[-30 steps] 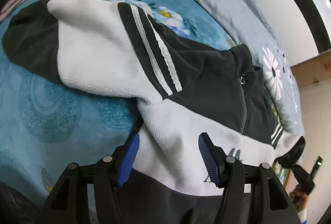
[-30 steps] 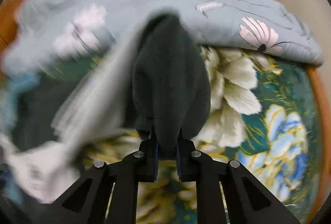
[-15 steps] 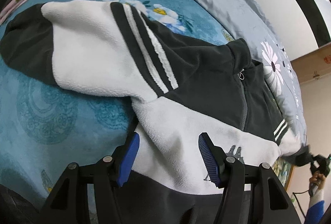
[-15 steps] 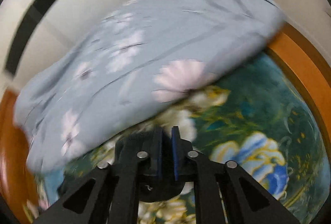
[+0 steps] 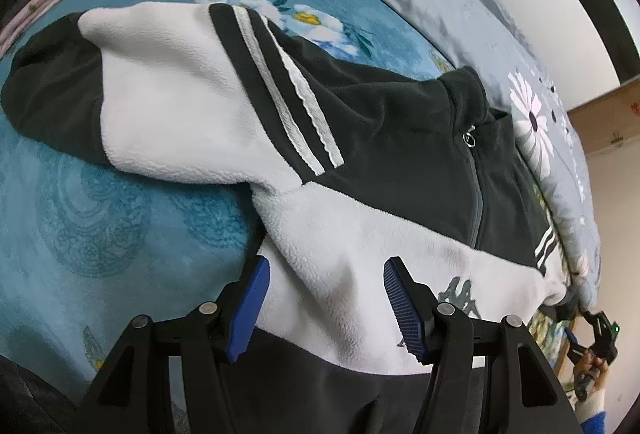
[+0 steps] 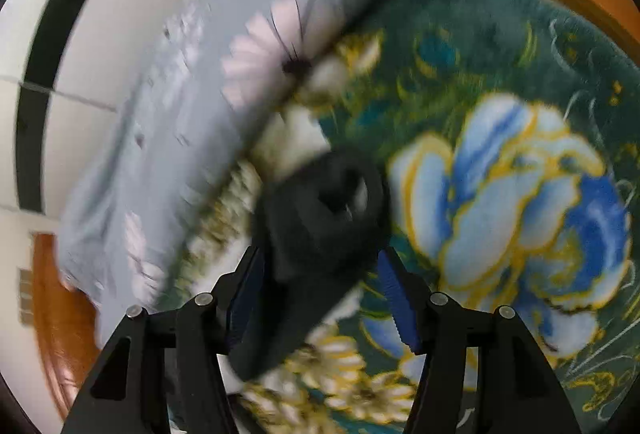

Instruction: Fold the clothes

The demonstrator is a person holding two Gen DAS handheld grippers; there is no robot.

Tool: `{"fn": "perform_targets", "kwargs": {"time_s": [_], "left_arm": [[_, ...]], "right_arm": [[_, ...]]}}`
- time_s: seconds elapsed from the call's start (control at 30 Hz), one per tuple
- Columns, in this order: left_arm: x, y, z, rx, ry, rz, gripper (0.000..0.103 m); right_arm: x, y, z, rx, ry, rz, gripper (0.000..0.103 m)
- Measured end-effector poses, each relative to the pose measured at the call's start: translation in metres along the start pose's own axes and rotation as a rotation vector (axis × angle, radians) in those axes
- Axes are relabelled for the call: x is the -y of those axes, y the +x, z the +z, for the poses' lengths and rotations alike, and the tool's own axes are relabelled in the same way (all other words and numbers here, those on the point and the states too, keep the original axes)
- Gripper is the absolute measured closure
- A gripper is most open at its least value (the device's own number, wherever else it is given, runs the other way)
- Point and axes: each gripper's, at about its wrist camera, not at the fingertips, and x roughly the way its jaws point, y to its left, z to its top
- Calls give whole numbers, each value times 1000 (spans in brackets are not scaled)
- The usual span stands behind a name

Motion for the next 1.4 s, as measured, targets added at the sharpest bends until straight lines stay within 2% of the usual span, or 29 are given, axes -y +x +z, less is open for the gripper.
{"fn": "perform_targets", "kwargs": {"time_s": [0.13,0.17,0.23,0.33,0.43,0.5,0.53,0.6,0.67,0.73,0.83,0.9,0.93,0.97,1.0,1.1,1.17,1.27,1.33,1.4], "left_arm": [[-1,-4,-1,18,-6,5,40],[-2,-5,-1,21,-14,5,40],[-4,-6,-2,26,-28,1,40],[-5,-7,-1,28,-28,5,40],[-6,-7,0,25,-30,3,40],[-6,-5,0,22,-33,-1,40],[-5,-4,1,16,-30,-5,40],[-3,0,2,4,-23,-10,40],[2,0,1,-1,8,4,40],[2,-3,0,6,22,6,40],[-4,-5,1,10,-5,-6,40],[-10,-6,2,13,-35,-21,40],[-12,-6,4,16,-46,-30,40],[-13,-6,4,20,-52,-38,40],[-13,-7,5,23,-59,-45,40],[-15,-11,7,40,-69,-66,40],[-19,-19,10,70,-88,-99,40],[-39,-43,23,149,-163,-182,40],[-62,-61,35,205,-224,-197,40],[-98,-77,48,255,-318,-180,40]], "right_arm": [[-2,26,-8,5,-10,-76,45],[-5,30,-9,8,-16,-87,62],[-19,24,-9,20,-45,-80,91],[-43,11,-8,43,-96,-50,92],[-72,-47,-9,139,-222,143,92],[-70,-76,-10,223,-269,180,92],[-64,-75,-7,229,-279,137,92],[-45,-39,-2,127,-273,-71,92],[-20,-6,-6,41,-194,-180,92],[-8,0,-15,63,-139,-162,92],[-3,3,-21,62,-141,-221,91],[-7,-3,-21,73,-153,-227,90],[-9,-8,-21,84,-161,-233,80],[-11,-12,-21,95,-168,-238,65],[-13,-16,-20,111,-175,-252,60],[-18,-32,-26,189,-195,-309,58],[-29,-41,-42,208,-237,-282,56],[-55,-39,-78,173,-328,-233,56],[-79,-25,-108,115,-383,-184,56],[-98,-14,-133,56,-406,-132,56]]}}
